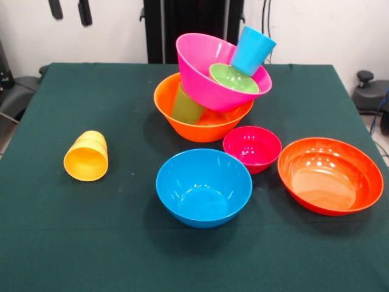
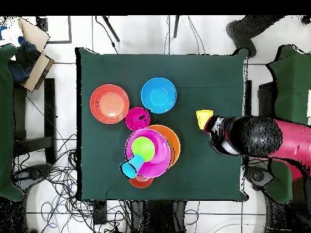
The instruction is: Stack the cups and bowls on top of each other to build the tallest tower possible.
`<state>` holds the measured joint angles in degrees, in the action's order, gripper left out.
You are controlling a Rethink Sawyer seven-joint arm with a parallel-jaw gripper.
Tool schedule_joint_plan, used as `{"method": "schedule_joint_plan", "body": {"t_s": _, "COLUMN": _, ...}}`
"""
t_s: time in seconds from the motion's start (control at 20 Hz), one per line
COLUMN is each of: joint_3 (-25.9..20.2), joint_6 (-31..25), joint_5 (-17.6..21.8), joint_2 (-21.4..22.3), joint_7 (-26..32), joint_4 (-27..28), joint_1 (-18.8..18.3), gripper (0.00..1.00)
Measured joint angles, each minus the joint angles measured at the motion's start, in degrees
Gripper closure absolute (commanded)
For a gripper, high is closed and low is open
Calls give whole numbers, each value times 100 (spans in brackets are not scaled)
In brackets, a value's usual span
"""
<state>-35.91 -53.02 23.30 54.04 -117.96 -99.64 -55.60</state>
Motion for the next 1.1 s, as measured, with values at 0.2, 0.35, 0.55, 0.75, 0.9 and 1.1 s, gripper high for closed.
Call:
{"method": "schedule_joint_plan", "body": {"t_s": 0.2, "joint_3": 1, "joint_6": -332, "joint_5": 152, "joint_2": -520, "joint_7": 0, "joint_4": 701, "joint_1": 245, "gripper": 0}}
{"method": "schedule_joint_plan", "body": {"t_s": 0.35, "joint_3": 2, "joint_6": -559, "joint_5": 279, "joint_2": -886, "joint_7": 0, "joint_4": 1228, "joint_1": 422, "gripper": 0}}
{"method": "schedule_joint_plan", "body": {"t_s": 0.55, "joint_3": 2, "joint_6": -819, "joint_5": 424, "joint_2": -1447, "joint_7": 0, "joint_4": 2032, "joint_1": 669, "gripper": 0}}
{"method": "schedule_joint_plan", "body": {"t_s": 0.75, "joint_3": 2, "joint_6": -1078, "joint_5": 531, "joint_2": -1976, "joint_7": 1, "joint_4": 2825, "joint_1": 890, "gripper": 0}}
{"method": "schedule_joint_plan", "body": {"t_s": 0.9, "joint_3": 0, "joint_6": -1364, "joint_5": 623, "joint_2": -2345, "joint_7": 31, "joint_4": 3448, "joint_1": 1069, "gripper": 0}}
{"method": "schedule_joint_plan", "body": {"t_s": 1.1, "joint_3": -17, "joint_6": -1902, "joint_5": 738, "joint_2": -2846, "joint_7": 106, "joint_4": 4376, "joint_1": 1342, "gripper": 0}}
